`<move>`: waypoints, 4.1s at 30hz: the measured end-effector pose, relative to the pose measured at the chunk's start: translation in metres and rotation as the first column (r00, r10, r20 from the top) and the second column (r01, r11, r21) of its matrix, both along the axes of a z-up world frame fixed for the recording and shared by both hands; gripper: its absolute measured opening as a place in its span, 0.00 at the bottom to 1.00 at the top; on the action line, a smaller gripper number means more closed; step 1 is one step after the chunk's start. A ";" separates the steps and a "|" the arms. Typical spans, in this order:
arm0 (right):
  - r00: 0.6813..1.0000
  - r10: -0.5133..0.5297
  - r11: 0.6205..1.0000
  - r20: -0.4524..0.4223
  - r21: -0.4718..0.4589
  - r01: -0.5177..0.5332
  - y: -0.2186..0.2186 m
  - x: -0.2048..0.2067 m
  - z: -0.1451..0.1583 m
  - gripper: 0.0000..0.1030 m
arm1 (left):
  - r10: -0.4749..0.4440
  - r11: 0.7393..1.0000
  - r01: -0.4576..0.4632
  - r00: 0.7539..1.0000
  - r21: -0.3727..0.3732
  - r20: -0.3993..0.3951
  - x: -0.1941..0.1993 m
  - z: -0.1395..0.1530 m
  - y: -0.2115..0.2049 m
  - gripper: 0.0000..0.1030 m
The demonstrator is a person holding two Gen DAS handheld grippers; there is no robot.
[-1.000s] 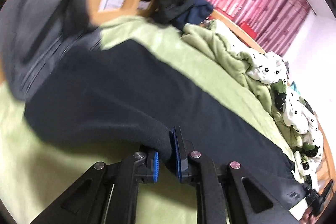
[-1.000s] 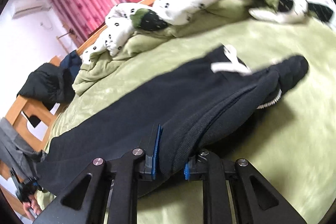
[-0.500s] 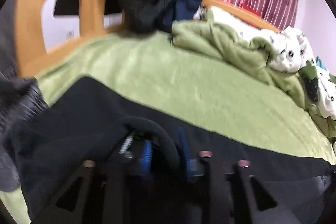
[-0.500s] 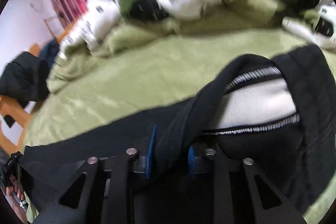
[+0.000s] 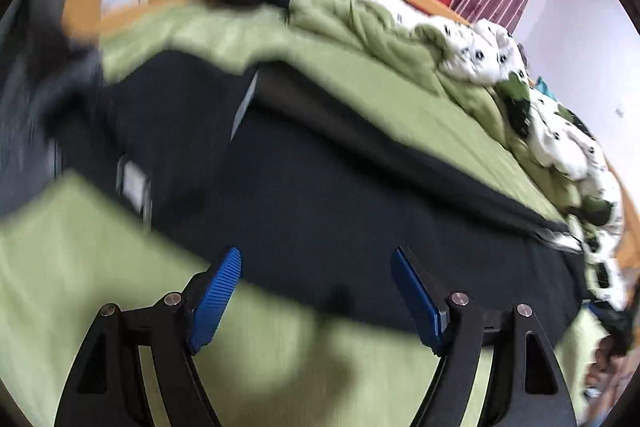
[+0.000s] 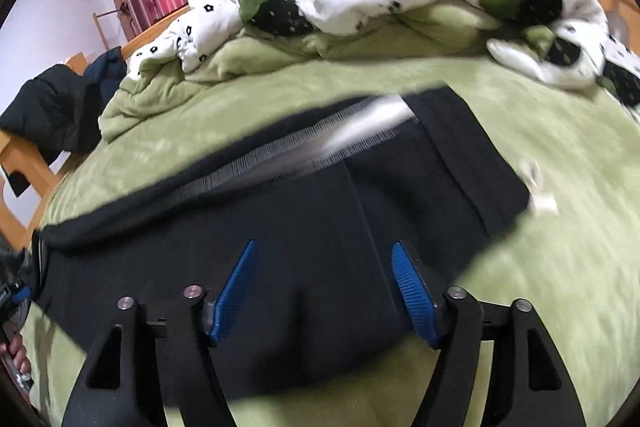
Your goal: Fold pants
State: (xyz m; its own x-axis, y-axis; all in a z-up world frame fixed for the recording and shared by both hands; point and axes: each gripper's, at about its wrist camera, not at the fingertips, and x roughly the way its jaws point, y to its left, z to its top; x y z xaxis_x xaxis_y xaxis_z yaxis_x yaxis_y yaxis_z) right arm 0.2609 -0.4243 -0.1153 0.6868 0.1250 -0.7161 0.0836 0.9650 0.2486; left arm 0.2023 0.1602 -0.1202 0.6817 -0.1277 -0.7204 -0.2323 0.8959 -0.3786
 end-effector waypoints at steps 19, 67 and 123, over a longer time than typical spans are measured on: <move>0.987 -0.156 0.967 -0.033 0.198 0.159 -0.028 0.082 -0.059 0.20 | 0.277 0.945 -0.277 0.961 -0.171 -0.027 0.048 -0.056 0.053 0.16; 0.957 -0.285 0.953 -0.064 0.092 0.290 -0.249 -0.122 -0.024 0.54 | -0.007 0.970 -0.006 0.999 0.243 0.050 -0.201 0.015 -0.094 0.65; 0.982 0.182 0.949 -0.039 -0.255 -0.186 0.047 -0.037 0.012 0.64 | 0.072 0.917 -0.059 0.997 0.394 -0.017 0.000 -0.005 0.076 0.55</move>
